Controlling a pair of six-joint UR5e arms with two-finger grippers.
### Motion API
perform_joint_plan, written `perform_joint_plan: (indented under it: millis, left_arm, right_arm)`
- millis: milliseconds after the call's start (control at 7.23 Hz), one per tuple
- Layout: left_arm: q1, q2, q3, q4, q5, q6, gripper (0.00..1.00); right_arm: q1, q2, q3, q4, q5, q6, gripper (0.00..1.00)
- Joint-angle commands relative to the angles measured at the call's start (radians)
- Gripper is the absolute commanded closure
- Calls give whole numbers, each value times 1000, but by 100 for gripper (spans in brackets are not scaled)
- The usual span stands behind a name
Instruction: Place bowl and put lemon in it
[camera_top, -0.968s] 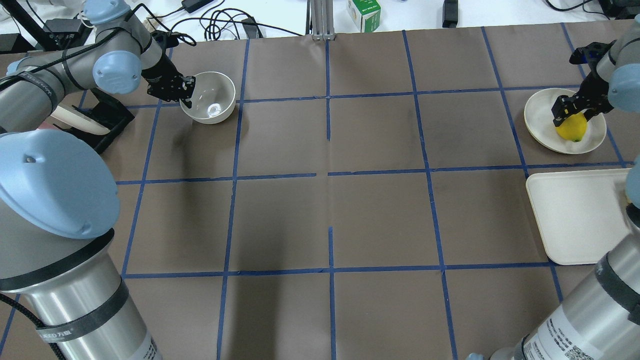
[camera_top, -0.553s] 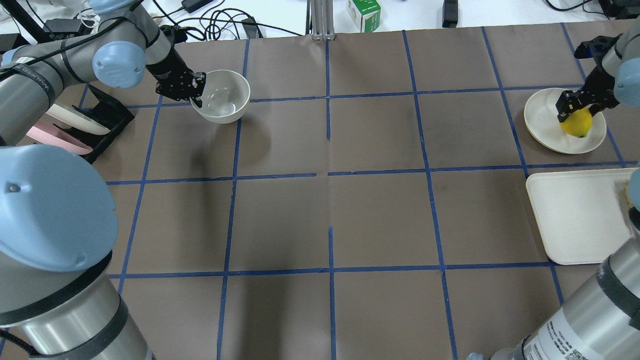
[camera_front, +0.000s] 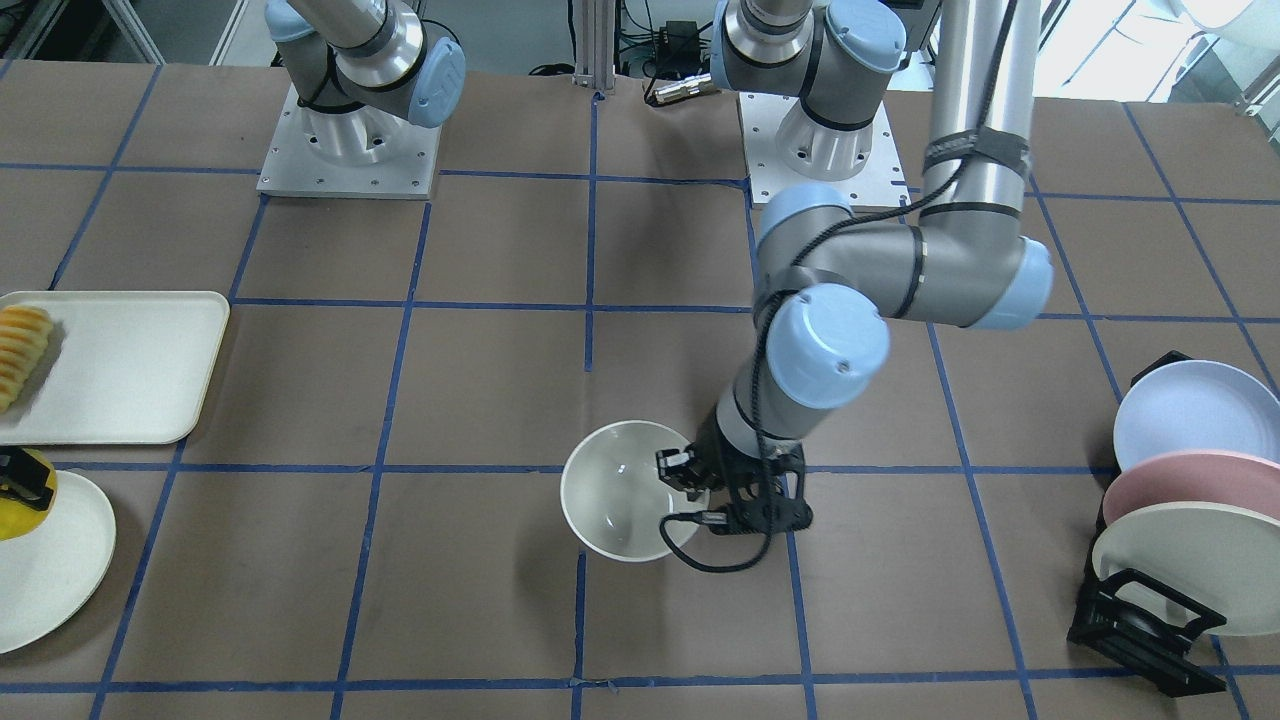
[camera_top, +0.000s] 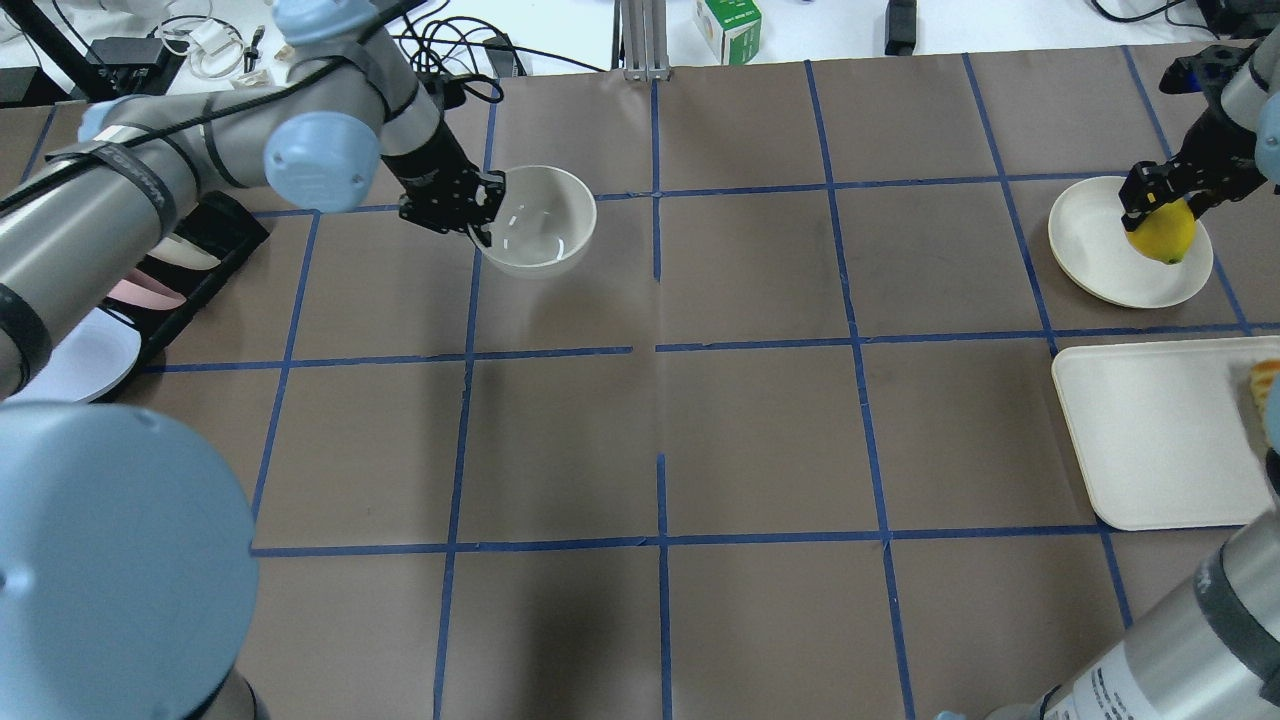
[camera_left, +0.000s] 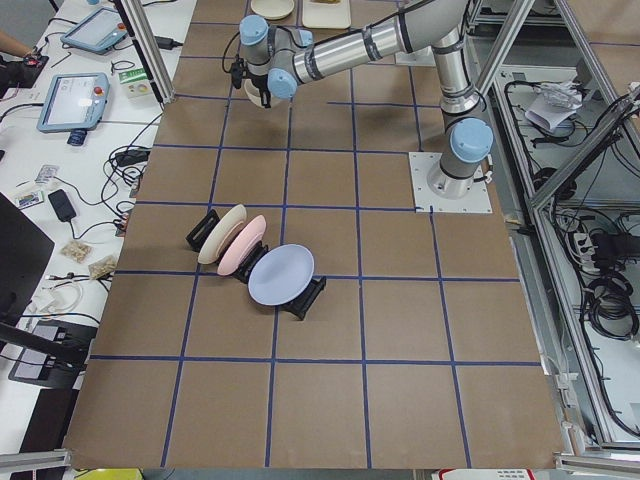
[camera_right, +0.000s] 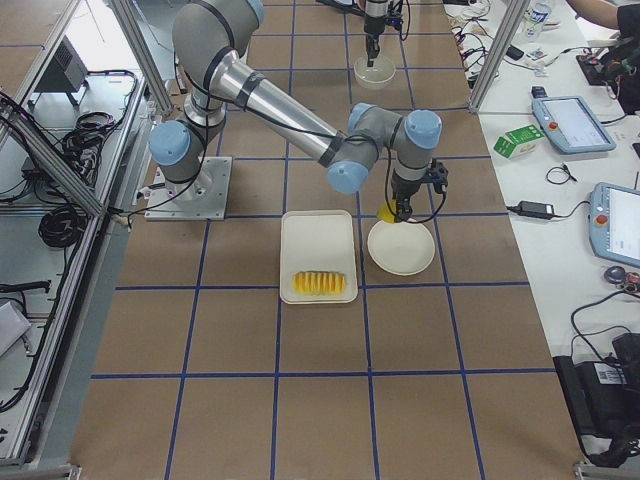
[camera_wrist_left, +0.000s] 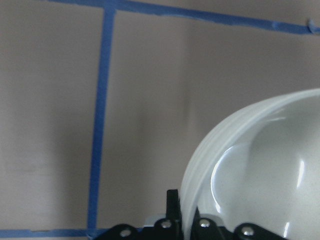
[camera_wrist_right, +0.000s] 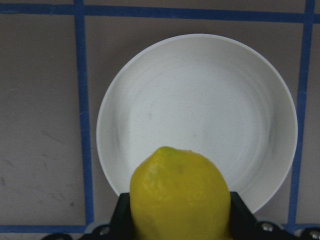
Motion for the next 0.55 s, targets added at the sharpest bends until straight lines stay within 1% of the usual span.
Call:
perform_joint_plan:
  millis: [0, 415]
  left_arm:
    - [-80, 25, -142, 168, -2, -95, 100]
    - [-74, 28, -162, 162, 8, -94, 100]
  right_arm:
    - [119, -81, 0, 112, 17, 185, 100]
    - [305, -127, 4, 158, 14, 411, 100]
